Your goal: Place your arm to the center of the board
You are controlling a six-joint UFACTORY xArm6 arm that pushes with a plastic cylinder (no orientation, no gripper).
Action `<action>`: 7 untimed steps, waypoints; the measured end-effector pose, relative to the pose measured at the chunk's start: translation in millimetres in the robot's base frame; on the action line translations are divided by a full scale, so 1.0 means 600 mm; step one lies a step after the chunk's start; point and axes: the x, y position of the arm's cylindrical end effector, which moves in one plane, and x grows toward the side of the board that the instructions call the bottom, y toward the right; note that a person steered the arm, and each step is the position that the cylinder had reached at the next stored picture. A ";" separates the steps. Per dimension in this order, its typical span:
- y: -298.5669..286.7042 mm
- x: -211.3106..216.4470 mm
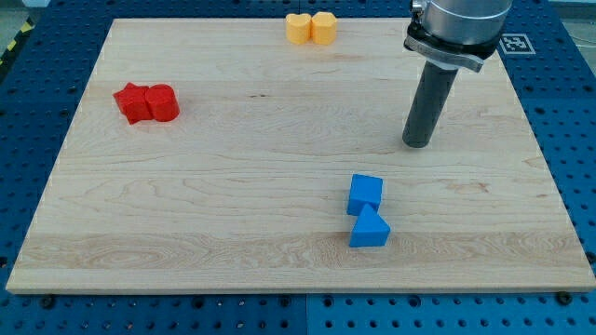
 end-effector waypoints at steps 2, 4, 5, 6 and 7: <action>0.000 -0.011; -0.008 -0.030; -0.024 -0.035; -0.040 -0.044; -0.064 -0.076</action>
